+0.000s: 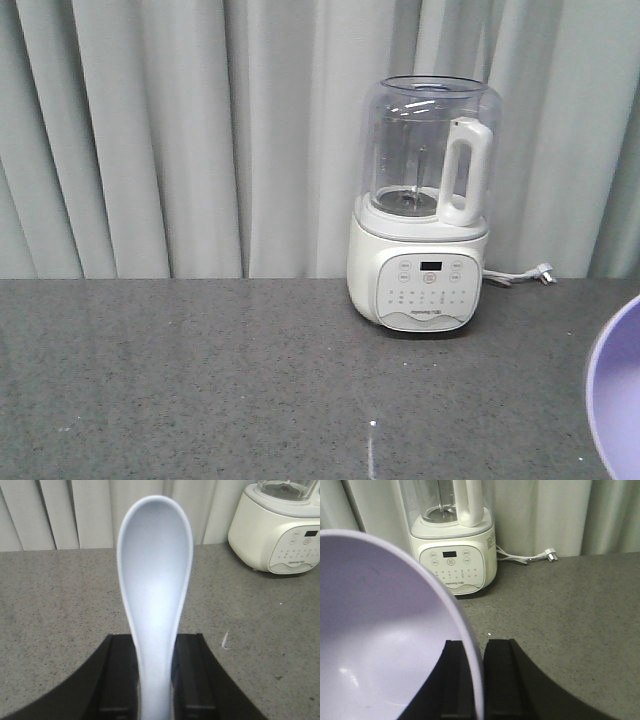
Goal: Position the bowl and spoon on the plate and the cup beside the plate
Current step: 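Lift the spoon and bowl off the counter with both grippers, then drive the base to the counter with the pale blue plate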
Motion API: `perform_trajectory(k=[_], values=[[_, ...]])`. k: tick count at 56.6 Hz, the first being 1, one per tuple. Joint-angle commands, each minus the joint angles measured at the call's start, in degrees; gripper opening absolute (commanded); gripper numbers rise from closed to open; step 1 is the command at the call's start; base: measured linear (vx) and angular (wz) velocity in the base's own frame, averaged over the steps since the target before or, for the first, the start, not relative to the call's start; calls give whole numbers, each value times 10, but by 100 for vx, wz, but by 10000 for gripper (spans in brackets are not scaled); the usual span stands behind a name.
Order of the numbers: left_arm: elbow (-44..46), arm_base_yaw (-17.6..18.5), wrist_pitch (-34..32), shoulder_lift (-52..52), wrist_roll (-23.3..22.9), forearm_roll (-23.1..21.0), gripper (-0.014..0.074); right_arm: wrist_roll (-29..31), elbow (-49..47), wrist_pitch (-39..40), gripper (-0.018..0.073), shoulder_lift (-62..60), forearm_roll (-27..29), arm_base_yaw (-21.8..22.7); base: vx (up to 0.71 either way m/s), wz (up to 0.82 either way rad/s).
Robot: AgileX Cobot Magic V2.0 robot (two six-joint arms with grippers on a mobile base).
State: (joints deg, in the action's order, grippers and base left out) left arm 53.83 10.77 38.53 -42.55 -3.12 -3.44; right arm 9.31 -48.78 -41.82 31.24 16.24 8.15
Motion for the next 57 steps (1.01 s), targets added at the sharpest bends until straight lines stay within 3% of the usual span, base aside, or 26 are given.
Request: perform_trajectory(k=[1, 29, 57], values=[[14, 5, -43, 2, -5, -6, -6, 5, -17, 49, -9, 4, 6, 2, -6, -23], [14, 5, -43, 2, -5, -6, -6, 5, -17, 49, -9, 4, 6, 2, -10, -45], [14, 5, -43, 2, -5, -6, -6, 5, -17, 49, -9, 4, 6, 2, -12, -82]])
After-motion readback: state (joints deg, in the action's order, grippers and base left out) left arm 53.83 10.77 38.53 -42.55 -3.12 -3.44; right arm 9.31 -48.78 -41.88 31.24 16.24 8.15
